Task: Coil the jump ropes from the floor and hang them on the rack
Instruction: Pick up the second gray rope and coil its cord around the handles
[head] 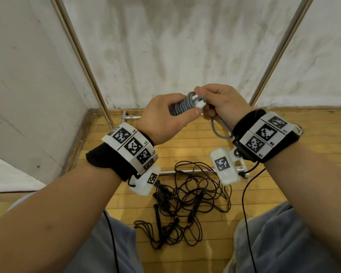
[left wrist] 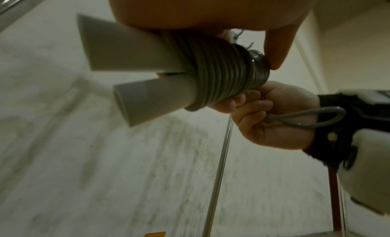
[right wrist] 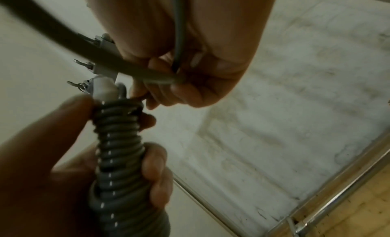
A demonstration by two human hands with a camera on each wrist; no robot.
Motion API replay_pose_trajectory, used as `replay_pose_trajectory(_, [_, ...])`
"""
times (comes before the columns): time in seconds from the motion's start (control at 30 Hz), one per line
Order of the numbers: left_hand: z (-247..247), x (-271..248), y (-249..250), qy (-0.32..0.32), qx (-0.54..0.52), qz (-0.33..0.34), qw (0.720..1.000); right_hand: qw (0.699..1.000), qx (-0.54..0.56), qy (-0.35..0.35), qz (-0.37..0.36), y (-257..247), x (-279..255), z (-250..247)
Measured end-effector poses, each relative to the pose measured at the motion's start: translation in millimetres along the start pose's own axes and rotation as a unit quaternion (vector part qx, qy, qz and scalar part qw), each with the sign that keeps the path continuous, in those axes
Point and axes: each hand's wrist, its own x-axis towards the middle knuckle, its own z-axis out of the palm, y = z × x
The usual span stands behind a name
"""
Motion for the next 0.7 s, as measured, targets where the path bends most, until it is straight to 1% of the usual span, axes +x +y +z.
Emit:
replay_pose_trajectory(0.07, [-1, 0, 2, 0.014, -0.043, -0.004, 0.999, 1.0, 0.016, 0.005, -0.001, 4, -2, 9])
replay_pose_trajectory(0.13, [-1, 0, 2, 0.038, -0.067, -0.015, 0.997, 1.0, -0.007, 0.014, -0.004, 7, -4, 20])
replay_pose_trajectory(0.27, [-1, 0, 4, 0.064, -0.084, -0.035, 0.994, 0.994, -0.105, 0.019, -0.03, 5, -8, 32])
replay_pose_trajectory(0.33, [-2, 1, 5, 0.065, -0.095, -0.044, 0.992, 0.985, -0.168, 0.007, -0.046, 4, -9, 34])
replay_pose_trajectory(0.43, [-2, 2, 5, 0.059, -0.11, -0.06, 0.99, 0.974, -0.22, -0.002, -0.046, 3, -10, 33])
replay_pose_trajectory(0.53, [1, 4, 1, 0.073, -0.082, -0.071, 0.991, 0.967, -0.253, -0.006, -0.035, 4, -10, 32])
replay_pose_trajectory(0.63, [3, 10, -8, 0.116, -0.034, -0.085, 0.989, 0.964, -0.266, -0.027, -0.003, 7, -10, 36])
replay_pose_trajectory(0.7, [2, 15, -16, 0.135, 0.013, -0.097, 0.986, 0.953, -0.301, -0.039, -0.002, 10, -10, 39])
